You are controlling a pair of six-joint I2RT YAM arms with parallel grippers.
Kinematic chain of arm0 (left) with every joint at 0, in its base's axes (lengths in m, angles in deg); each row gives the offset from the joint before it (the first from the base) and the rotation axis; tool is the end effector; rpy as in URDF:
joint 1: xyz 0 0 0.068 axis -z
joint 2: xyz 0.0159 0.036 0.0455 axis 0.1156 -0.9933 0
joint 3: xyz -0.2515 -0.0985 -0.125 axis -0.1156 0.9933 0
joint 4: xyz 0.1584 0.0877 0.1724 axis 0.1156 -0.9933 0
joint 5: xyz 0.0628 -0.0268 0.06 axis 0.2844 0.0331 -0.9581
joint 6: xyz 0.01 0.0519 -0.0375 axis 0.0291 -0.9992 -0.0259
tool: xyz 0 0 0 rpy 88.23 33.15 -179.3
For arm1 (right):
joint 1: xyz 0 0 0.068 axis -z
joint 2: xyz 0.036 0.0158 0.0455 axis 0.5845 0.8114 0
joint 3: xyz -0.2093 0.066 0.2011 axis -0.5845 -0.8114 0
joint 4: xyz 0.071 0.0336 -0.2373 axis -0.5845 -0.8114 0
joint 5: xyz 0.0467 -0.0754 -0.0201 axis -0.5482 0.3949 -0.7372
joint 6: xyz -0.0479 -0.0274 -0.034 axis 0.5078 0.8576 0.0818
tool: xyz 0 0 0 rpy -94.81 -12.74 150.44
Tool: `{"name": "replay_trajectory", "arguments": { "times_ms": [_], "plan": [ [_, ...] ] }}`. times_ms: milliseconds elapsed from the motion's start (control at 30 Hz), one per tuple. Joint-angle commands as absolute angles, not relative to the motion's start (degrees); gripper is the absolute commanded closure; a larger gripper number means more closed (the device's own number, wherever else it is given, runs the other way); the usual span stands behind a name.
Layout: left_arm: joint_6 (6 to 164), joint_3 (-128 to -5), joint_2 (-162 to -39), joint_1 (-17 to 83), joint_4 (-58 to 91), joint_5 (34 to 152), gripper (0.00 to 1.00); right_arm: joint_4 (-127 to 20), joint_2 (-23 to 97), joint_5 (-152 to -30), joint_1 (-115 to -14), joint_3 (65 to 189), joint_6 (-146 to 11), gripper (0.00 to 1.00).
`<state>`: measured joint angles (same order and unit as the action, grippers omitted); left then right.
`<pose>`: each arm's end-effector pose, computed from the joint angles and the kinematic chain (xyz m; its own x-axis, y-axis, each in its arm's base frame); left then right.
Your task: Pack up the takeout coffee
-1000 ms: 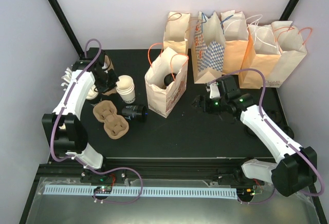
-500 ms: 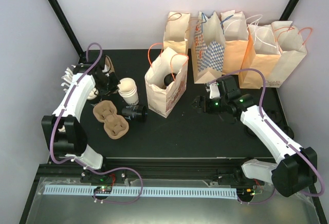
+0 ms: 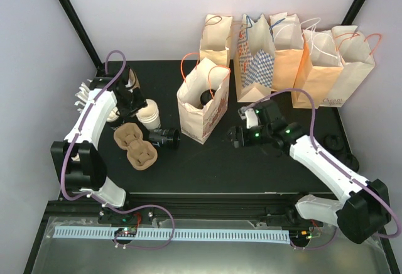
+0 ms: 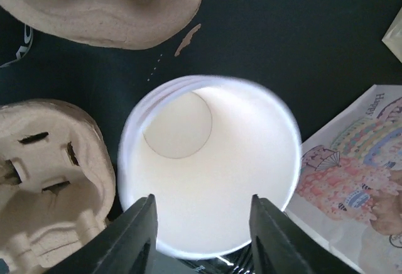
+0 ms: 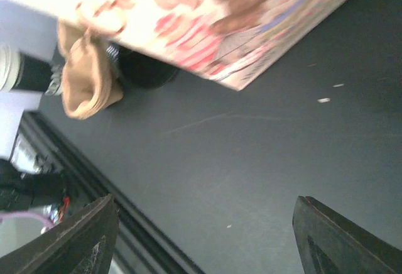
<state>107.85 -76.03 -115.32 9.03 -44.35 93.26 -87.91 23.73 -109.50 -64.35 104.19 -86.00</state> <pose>0.3054 -0.0201 0.3163 -0.8143 -0.5259 -0.2458 -0.4388 0.8348 -0.3325 0.1888 0.1285 0.2883 -0.8995 -0.0509 -0.4339 -0.3242 0.7436 0.5848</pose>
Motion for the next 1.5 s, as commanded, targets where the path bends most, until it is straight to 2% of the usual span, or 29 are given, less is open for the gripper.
{"name": "replay_trajectory", "arguments": {
  "times_ms": [0, 100, 200, 433, 533, 633, 767, 967, 1200, 1467],
  "plan": [
    [107.64, -78.35, -114.18, 9.38, -44.87, 94.86, 0.51, -75.81, 21.34, -111.37, -71.77, 100.32, -87.26, 0.21],
    [106.70, -78.63, -112.17, 9.38, -45.74, 95.67, 0.39, -68.87, 20.87, -107.57, -77.87, 99.36, -89.15, 0.20],
    [105.14, -78.18, -110.03, 9.60, -47.56, 96.87, 0.35, -62.68, 22.49, -102.28, -82.18, 99.04, -92.39, 0.21],
    [100.92, -63.92, -99.84, 10.53, -44.82, 107.76, 0.34, -41.05, 29.83, -87.68, -96.10, 96.46, -95.46, 0.23],
    [99.69, -58.28, -96.28, 10.55, -43.83, 109.00, 0.35, -37.72, 37.07, -84.66, -99.25, 99.45, -94.67, 0.24],
    [98.48, -55.15, -95.95, 10.45, -43.44, 109.46, 0.35, -31.10, 43.09, -82.71, -99.80, 100.21, -97.92, 0.25],
    [97.68, -54.51, -98.40, 9.50, -43.67, 109.27, 0.35, -20.13, 50.56, -79.14, -99.75, 99.29, -104.29, 0.32],
    [97.32, -56.43, -98.40, 8.14, -43.86, 109.40, 0.35, -16.79, 57.94, -76.51, -99.19, 101.85, -109.55, 0.34],
    [96.76, -56.00, -98.54, 7.69, -44.75, 108.39, 0.35, -16.67, 63.22, -80.54, -95.77, 104.68, -115.35, 0.40],
    [96.20, -56.26, -98.52, 7.32, -45.11, 108.36, 0.35, -14.91, 66.21, -85.25, -93.82, 105.26, -118.95, 0.60]
  ]
}}
